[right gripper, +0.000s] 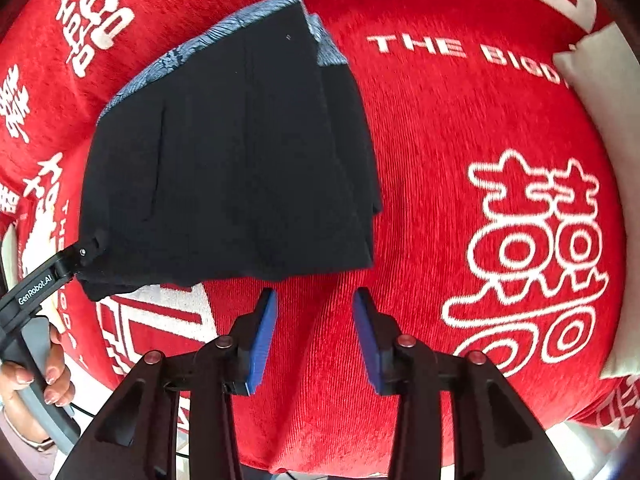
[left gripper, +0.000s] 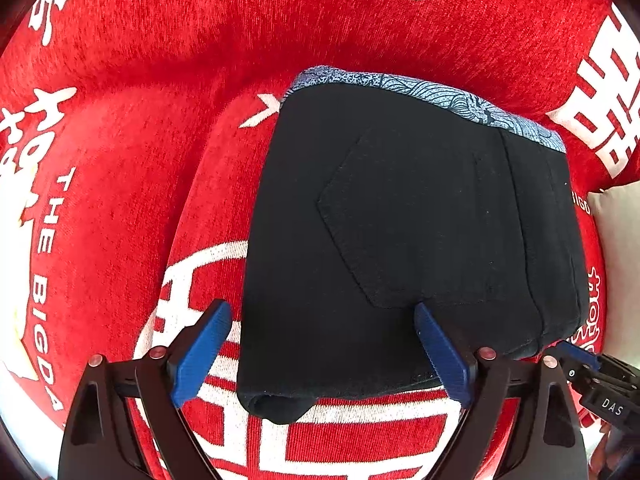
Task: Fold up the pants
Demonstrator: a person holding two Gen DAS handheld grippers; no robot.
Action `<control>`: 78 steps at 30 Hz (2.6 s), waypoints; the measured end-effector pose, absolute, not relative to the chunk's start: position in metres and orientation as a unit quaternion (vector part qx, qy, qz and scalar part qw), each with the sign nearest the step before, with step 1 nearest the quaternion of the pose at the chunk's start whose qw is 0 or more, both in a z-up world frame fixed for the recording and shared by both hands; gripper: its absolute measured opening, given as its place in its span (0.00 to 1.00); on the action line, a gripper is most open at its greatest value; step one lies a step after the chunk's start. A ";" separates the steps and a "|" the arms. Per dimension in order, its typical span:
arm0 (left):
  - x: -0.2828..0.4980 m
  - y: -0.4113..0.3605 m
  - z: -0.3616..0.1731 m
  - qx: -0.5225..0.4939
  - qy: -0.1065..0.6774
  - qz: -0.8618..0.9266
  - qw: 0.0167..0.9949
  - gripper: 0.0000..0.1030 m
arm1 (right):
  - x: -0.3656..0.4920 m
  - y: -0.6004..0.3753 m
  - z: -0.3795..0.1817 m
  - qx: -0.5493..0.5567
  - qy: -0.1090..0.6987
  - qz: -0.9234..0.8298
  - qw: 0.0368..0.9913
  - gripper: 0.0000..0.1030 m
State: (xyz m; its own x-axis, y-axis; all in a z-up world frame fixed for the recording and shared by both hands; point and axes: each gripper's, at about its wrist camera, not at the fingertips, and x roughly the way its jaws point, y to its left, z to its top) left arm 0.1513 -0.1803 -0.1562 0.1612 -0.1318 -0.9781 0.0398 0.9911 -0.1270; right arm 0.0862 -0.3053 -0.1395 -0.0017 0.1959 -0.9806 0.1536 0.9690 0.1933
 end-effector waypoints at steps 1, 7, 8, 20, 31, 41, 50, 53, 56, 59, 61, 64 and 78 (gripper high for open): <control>0.152 -0.180 -0.155 -0.031 0.645 -0.057 0.762 0.90 | 0.084 -0.306 -0.139 0.128 0.707 0.015 0.695 0.43; 0.154 -0.174 -0.137 -0.010 0.633 -0.062 0.771 0.90 | 0.073 -0.331 -0.135 0.166 0.704 0.012 0.690 0.57; 0.155 -0.172 -0.134 -0.013 0.632 -0.066 0.772 0.90 | 0.072 -0.338 -0.134 0.173 0.703 0.010 0.690 0.57; 0.192 -0.164 -0.130 -0.034 0.634 -0.060 0.770 0.90 | 0.081 -0.398 -0.122 0.222 0.680 -0.037 0.698 0.67; 0.200 -0.158 -0.139 -0.034 0.641 -0.059 0.765 0.90 | 0.122 -0.400 -0.117 0.266 0.651 0.005 0.711 0.76; 0.201 -0.149 -0.147 -0.051 0.642 -0.051 0.763 0.90 | 0.130 -0.370 -0.124 0.252 0.665 0.022 0.703 0.76; 0.205 -0.149 -0.148 -0.048 0.644 -0.061 0.761 0.90 | 0.135 -0.370 -0.129 0.252 0.668 0.021 0.700 0.76; 0.208 -0.143 -0.148 -0.053 0.643 -0.075 0.760 0.90 | 0.140 -0.368 -0.130 0.247 0.669 0.028 0.701 0.76; 0.213 -0.136 -0.153 -0.069 0.654 -0.103 0.746 0.90 | 0.148 -0.371 -0.130 0.249 0.666 0.038 0.702 0.76; 0.218 -0.133 -0.164 -0.086 0.672 -0.133 0.724 0.90 | 0.157 -0.375 -0.133 0.262 0.664 0.056 0.698 0.76; 0.220 -0.131 -0.169 -0.114 0.678 -0.154 0.709 0.90 | 0.160 -0.378 -0.137 0.271 0.663 0.071 0.694 0.76; 0.227 -0.129 -0.179 -0.152 0.682 -0.170 0.695 0.90 | 0.170 -0.377 -0.147 0.289 0.661 0.104 0.685 0.76; 0.249 -0.152 -0.209 -0.133 0.696 -0.230 0.667 0.90 | 0.196 -0.368 -0.189 0.313 0.675 0.215 0.632 0.76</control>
